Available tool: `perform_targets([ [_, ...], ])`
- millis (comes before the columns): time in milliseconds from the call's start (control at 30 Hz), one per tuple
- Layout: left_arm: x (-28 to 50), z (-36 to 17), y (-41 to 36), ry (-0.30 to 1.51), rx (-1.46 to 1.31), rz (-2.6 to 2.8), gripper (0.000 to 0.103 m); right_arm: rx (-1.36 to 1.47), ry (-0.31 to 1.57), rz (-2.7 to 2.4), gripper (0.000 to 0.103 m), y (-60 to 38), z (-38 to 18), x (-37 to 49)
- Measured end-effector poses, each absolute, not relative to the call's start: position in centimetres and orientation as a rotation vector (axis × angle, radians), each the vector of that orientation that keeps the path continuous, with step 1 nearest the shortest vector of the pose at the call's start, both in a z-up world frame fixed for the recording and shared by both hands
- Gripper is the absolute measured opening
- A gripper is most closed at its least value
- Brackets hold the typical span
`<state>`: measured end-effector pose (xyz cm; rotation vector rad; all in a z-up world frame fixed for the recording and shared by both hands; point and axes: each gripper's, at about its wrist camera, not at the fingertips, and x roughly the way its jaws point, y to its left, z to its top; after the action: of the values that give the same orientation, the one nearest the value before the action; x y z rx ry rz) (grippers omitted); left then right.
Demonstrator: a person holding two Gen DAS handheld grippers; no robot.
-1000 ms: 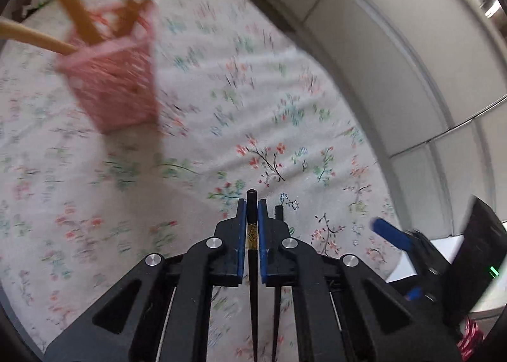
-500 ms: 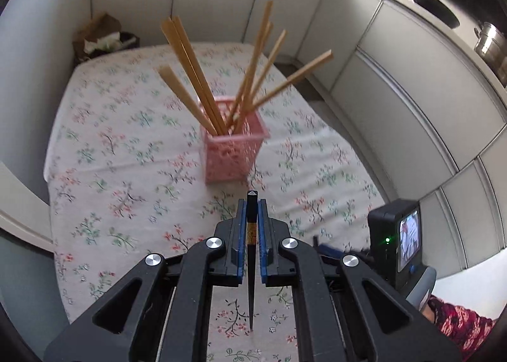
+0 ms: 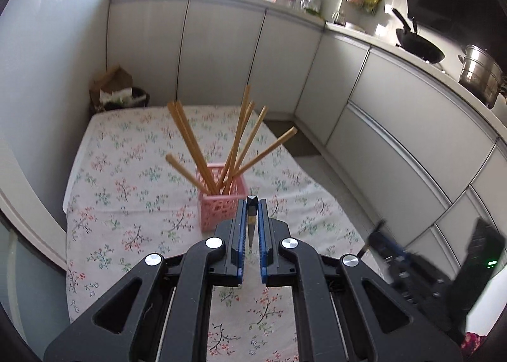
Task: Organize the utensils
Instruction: 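Carry both upright black chopsticks over the pink mesh cup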
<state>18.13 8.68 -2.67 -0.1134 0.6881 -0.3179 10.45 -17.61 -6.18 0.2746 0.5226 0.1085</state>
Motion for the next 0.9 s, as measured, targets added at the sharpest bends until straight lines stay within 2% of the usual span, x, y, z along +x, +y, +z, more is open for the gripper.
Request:
perform_targets([
  [233, 17.5, 0.0, 7.9, 0.590, -0.112, -0.301, 0.006, 0.315, 0.449, 0.119, 0.007, -19.5, -2.2, 11.1],
  [467, 19.5, 5.6, 7.3, 0.480, -0.072, -0.287, 0.006, 0.348, 0.402, 0.118, 0.007, -21.2, 0.6, 13.0],
  [633, 22.0, 4.4, 9.4, 0.603, -0.155, -0.261, 0.011, 0.363, 0.378, 0.143, 0.007, -22.1, 1.4, 13.9],
  [700, 22.8, 1.6, 12.4, 0.688, -0.252, -0.205, 0.024, 0.364, 0.379, 0.160, 0.007, -22.3, 1.1, 13.9],
  [767, 24.2, -3.4, 15.9, 0.852, -0.309, -0.071, 0.080, 0.372, 0.387, 0.173, 0.007, -22.7, 0.5, 14.1],
  [800, 25.1, -6.0, 17.1, 0.935, -0.330, -0.029, 0.081, 0.379, 0.398, 0.177, 0.007, -22.9, 0.1, 14.3],
  [833, 26.1, -8.6, 18.3, 0.997, -0.375, -0.011, 0.078, 0.389, 0.413, 0.178, 0.007, -23.0, -0.4, 14.7],
  [900, 28.6, -13.7, 20.2, 1.120, -0.437, 0.069, 0.065, 0.409, 0.447, 0.178, 0.007, -23.3, -1.4, 15.5],
])
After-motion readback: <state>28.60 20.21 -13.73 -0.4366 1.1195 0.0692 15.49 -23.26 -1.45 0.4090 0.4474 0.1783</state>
